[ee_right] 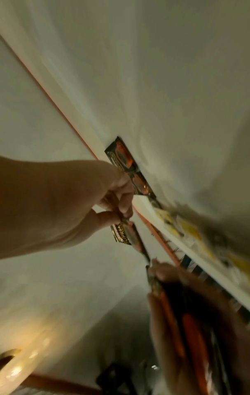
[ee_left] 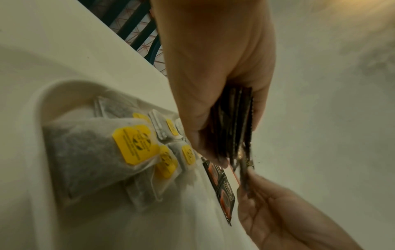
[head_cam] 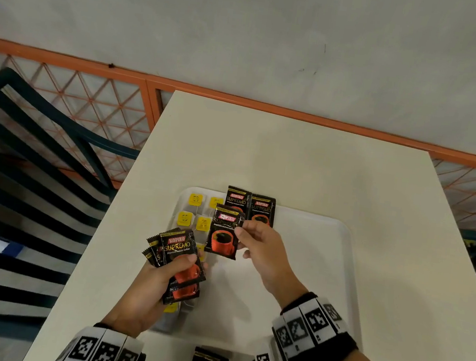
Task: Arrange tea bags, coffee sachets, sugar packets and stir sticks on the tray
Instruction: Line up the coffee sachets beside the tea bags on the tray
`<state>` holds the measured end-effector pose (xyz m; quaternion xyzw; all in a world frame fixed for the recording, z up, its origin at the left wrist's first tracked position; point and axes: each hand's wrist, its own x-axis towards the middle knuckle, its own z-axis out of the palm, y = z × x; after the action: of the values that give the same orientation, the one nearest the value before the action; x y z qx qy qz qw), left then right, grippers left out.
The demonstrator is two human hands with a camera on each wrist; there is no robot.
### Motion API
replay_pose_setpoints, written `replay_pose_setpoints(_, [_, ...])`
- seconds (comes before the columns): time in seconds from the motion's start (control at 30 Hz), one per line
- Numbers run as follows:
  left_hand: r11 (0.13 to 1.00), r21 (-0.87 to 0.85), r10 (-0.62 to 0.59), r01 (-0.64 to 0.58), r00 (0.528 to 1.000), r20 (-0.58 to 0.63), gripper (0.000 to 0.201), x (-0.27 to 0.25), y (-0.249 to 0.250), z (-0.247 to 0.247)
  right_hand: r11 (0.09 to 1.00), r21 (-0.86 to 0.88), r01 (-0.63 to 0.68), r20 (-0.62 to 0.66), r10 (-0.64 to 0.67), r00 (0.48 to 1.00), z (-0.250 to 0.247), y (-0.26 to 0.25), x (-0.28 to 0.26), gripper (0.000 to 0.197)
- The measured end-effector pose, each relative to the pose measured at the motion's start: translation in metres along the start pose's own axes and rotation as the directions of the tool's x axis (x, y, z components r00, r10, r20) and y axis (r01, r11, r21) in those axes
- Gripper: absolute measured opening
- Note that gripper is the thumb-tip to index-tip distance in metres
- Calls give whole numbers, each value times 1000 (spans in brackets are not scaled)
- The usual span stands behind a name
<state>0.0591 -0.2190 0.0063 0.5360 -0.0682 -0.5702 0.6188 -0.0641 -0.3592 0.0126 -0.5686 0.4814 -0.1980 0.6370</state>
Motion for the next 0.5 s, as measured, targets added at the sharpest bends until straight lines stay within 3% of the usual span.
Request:
replay_pose_setpoints(0.23, [1000, 9, 4, -3, 1000, -26, 37, -1, -2, -2, 991, -117, -63, -210, 37, 977, -3, 12, 39, 8])
replay_pose_setpoints(0.5, [1000, -21, 20, -22, 998, -52, 35, -1, 2, -3, 972, -231, 40, -238, -96, 966, 4, 9, 45, 12])
